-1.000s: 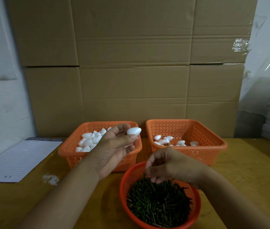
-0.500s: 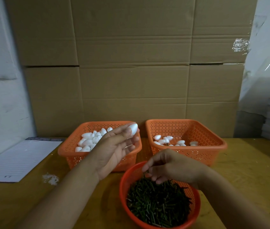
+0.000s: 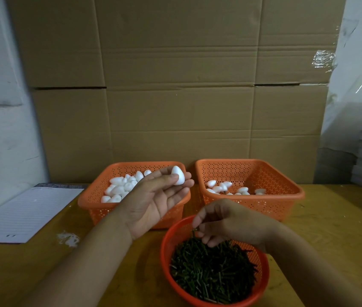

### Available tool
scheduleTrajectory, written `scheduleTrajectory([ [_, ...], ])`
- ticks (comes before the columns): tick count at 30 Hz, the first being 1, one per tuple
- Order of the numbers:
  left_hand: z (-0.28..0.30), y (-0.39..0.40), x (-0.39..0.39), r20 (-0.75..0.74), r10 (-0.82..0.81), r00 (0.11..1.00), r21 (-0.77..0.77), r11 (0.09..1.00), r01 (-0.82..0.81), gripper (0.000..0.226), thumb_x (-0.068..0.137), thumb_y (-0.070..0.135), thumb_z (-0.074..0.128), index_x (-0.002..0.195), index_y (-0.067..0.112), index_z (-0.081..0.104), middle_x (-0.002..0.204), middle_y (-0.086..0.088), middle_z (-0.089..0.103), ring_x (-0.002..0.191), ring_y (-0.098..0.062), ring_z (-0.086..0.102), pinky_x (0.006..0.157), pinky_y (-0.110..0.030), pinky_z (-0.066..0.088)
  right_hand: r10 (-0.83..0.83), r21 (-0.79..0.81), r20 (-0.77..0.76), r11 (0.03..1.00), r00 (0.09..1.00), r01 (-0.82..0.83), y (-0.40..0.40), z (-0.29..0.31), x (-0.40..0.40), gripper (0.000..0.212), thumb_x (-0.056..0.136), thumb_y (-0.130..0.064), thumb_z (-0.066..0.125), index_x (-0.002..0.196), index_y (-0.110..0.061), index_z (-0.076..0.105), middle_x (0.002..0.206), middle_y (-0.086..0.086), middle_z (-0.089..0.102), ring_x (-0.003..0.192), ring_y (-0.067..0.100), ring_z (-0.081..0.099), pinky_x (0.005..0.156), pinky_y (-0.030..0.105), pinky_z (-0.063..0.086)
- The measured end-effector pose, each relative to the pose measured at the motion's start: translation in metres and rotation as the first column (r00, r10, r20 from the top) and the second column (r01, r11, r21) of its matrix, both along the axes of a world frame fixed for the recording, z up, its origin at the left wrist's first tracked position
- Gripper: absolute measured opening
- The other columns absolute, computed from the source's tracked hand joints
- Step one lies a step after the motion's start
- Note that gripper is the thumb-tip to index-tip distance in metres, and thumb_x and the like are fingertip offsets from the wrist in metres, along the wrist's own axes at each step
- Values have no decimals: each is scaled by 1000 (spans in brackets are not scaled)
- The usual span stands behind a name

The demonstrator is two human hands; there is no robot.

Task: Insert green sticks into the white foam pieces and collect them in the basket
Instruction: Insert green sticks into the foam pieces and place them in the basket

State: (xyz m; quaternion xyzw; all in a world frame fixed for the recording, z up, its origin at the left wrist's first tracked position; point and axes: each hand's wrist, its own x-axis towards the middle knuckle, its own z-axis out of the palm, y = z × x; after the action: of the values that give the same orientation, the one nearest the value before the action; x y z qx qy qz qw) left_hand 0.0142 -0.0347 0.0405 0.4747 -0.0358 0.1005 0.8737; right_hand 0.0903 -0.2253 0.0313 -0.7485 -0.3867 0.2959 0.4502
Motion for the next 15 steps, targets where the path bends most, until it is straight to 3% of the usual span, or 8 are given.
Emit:
scheduleTrajectory([
  [4, 1, 0, 1, -4, -19, 1000, -54, 998, 19, 41, 84, 8, 62, 124, 1, 58, 116, -20, 72, 107, -27, 72, 75, -28, 60, 5, 37, -79, 999, 997, -2, -1, 0, 1, 16, 97, 0, 57, 104, -5, 71, 88, 6, 69, 80, 13, 67, 74, 24, 56],
  [9, 2, 2, 2, -14, -49, 999, -63, 997, 48, 35, 87, 20, 61, 113, -3, 59, 119, -20, 71, 108, -25, 71, 74, -26, 60, 22, 175, -236, 984, 972, 20, -1, 2, 3, 15, 97, 4, 55, 108, 2, 65, 89, 12, 70, 79, 17, 69, 69, 24, 57],
  [15, 2, 1, 2, -20, -60, 998, -36, 998, 59, 33, 86, 25, 60, 109, 1, 61, 118, -17, 72, 106, -24, 72, 78, -28, 61, 17, 235, -288, 970, 957, 53, -1, 2, 4, 22, 90, 7, 62, 112, 2, 63, 89, 14, 72, 83, 22, 72, 72, 27, 59],
])
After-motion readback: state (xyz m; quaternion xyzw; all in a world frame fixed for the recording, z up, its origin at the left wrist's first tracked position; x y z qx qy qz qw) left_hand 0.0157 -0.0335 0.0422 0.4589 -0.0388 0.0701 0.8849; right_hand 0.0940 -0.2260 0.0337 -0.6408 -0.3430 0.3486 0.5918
